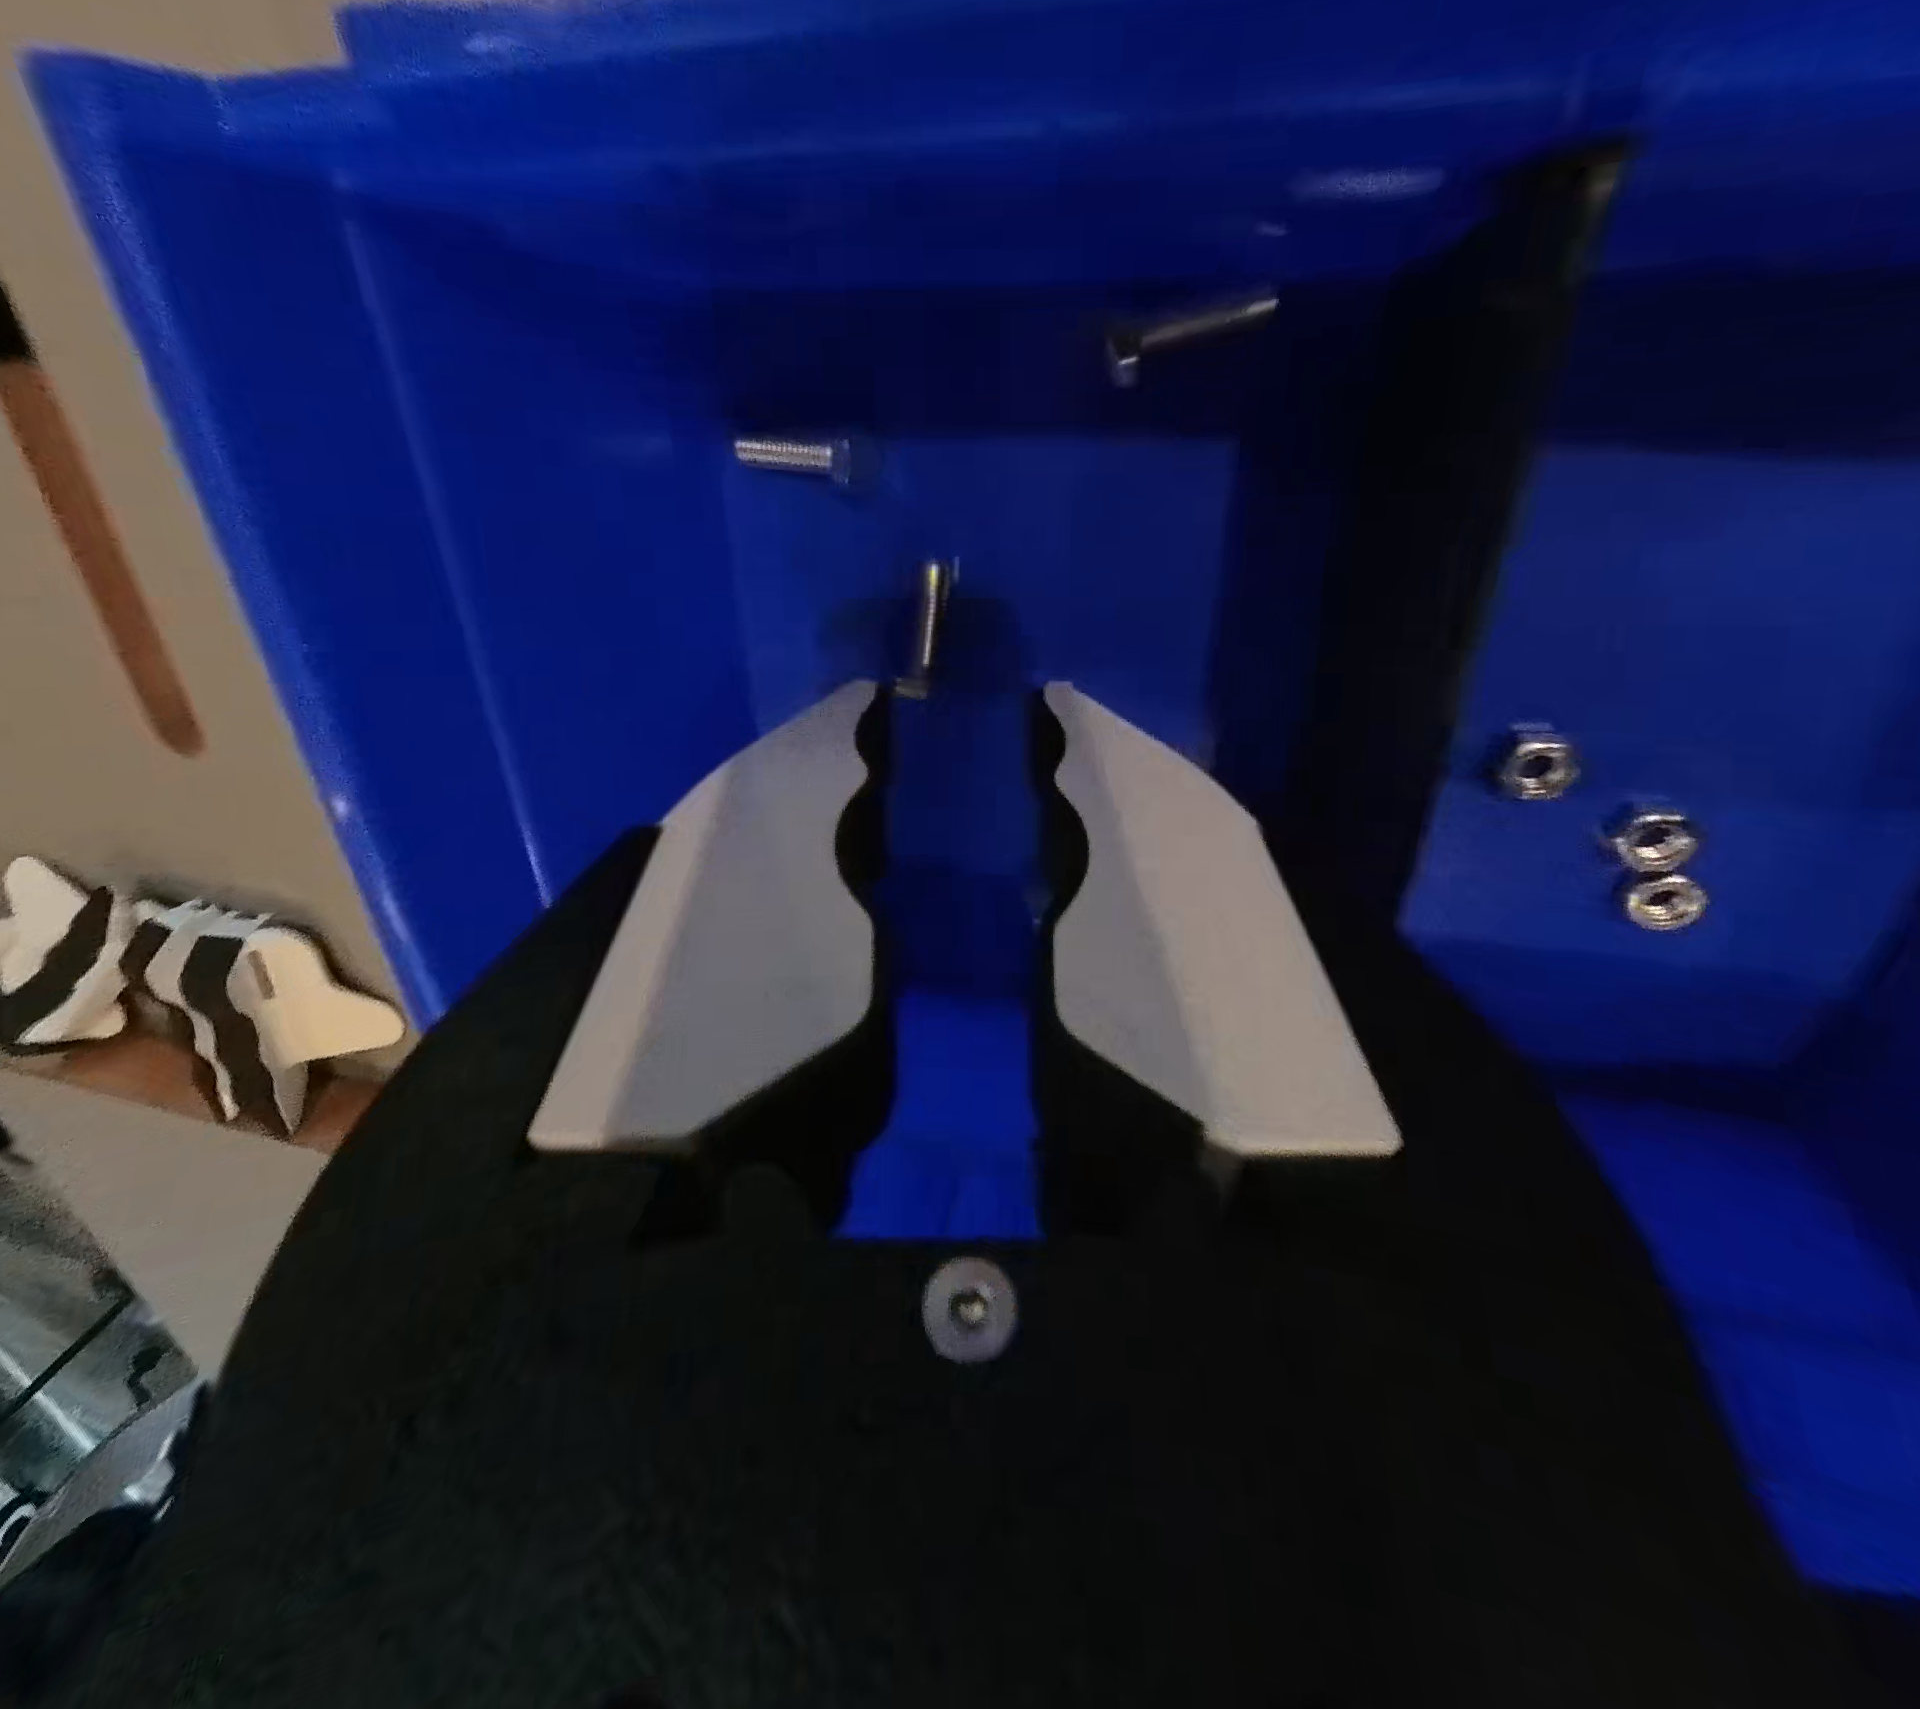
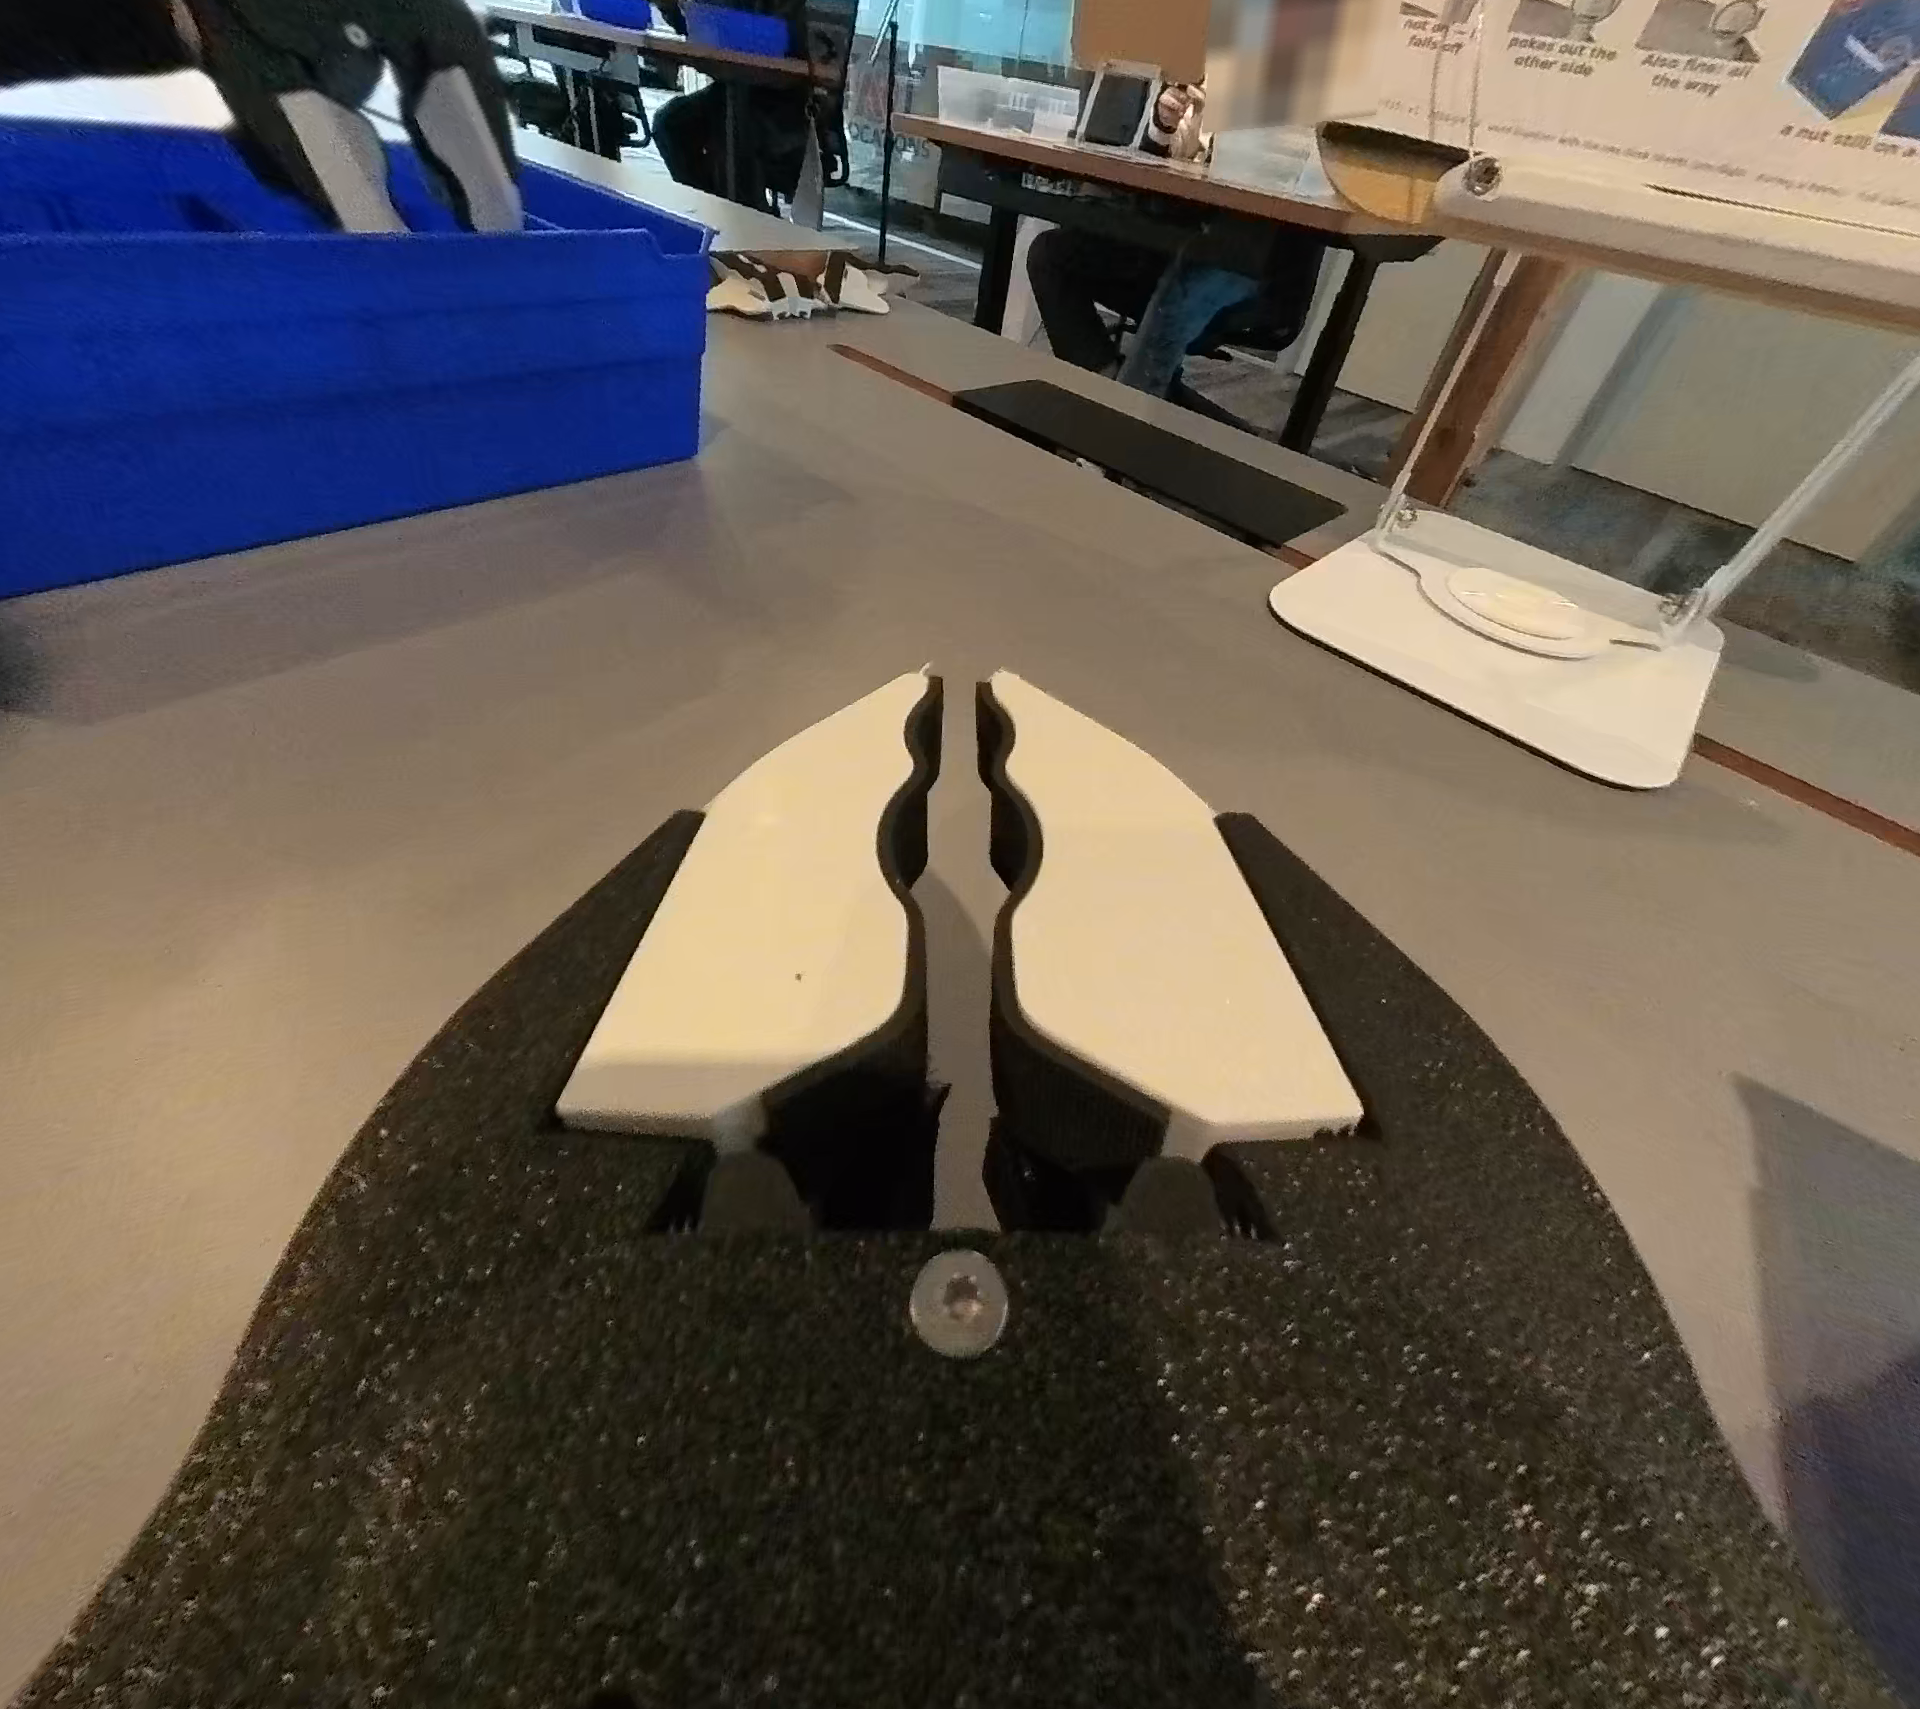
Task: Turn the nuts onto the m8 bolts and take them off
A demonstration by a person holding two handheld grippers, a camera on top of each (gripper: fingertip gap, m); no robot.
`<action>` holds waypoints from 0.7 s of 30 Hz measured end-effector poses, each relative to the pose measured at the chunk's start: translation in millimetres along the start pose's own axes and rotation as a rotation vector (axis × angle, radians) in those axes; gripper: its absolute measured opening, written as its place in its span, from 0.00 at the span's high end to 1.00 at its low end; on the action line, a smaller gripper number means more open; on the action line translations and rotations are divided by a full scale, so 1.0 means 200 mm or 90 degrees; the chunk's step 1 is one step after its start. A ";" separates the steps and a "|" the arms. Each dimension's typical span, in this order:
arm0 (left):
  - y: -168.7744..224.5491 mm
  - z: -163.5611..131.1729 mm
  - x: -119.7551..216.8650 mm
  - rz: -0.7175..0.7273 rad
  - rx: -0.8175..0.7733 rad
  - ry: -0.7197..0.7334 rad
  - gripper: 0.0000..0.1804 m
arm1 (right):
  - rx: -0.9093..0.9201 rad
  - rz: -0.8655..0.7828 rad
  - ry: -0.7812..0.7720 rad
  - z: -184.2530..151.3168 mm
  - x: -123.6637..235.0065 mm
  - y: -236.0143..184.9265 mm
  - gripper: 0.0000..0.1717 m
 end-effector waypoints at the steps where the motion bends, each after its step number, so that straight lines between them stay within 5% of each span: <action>1: -0.01 -0.01 -0.03 -0.011 -0.001 -0.007 0.85 | 0.002 0.002 -0.002 0.00 0.00 0.00 0.97; 14: -0.08 -0.01 -0.24 -0.110 -0.004 -0.071 0.93 | 0.038 0.043 -0.029 -0.01 -0.03 -0.04 0.97; 21: -0.09 0.03 -0.13 0.016 0.041 -0.068 0.96 | 0.027 0.043 -0.019 -0.01 -0.02 -0.04 0.97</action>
Point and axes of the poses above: each gripper's, where its closed fingertips meet, x back along the fingers, z out of its top, y = z × x across the jaws, the point moved 8 cm from there along x, back along the fingers, and after that the axes turned 9 degrees about y, right-handed, at the moved point
